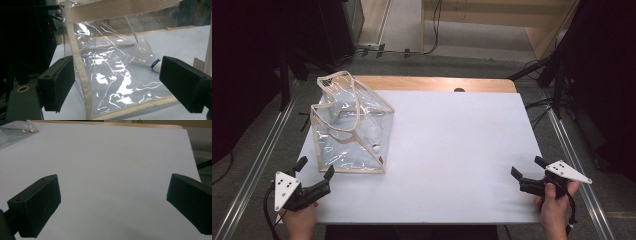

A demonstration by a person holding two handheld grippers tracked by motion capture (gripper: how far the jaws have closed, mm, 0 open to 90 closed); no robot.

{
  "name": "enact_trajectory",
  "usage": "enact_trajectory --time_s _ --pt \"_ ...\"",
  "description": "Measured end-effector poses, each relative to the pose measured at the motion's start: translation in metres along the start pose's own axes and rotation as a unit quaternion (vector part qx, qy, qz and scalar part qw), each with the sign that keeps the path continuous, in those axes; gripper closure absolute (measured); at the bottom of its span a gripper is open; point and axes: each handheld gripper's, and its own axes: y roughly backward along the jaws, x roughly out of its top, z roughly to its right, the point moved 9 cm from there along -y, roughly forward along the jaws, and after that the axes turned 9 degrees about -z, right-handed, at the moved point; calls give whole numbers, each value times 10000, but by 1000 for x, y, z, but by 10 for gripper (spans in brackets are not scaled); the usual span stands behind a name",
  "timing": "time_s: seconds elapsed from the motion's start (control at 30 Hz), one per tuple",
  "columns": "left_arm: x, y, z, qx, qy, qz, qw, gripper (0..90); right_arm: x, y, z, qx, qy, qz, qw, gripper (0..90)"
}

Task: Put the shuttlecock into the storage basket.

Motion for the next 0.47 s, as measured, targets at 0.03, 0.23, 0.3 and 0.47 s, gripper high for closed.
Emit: enact_trajectory --time_s 0.03,0.23,0.3,0.47 --pt "0 0 0 -3 -4 2 10000 137 0 1 1 5 -44 11 10000 0" --pt "0 0 -1 -26 46 7 10000 137 1 9 14 -36 -157 241 9996 0" --pt "0 0 -1 -20 37 -10 10000 137 2 9 16 0 -206 305 9993 0" --pt "0 1 -1 -57 72 19 10000 137 1 8 16 1 -203 307 9993 0"
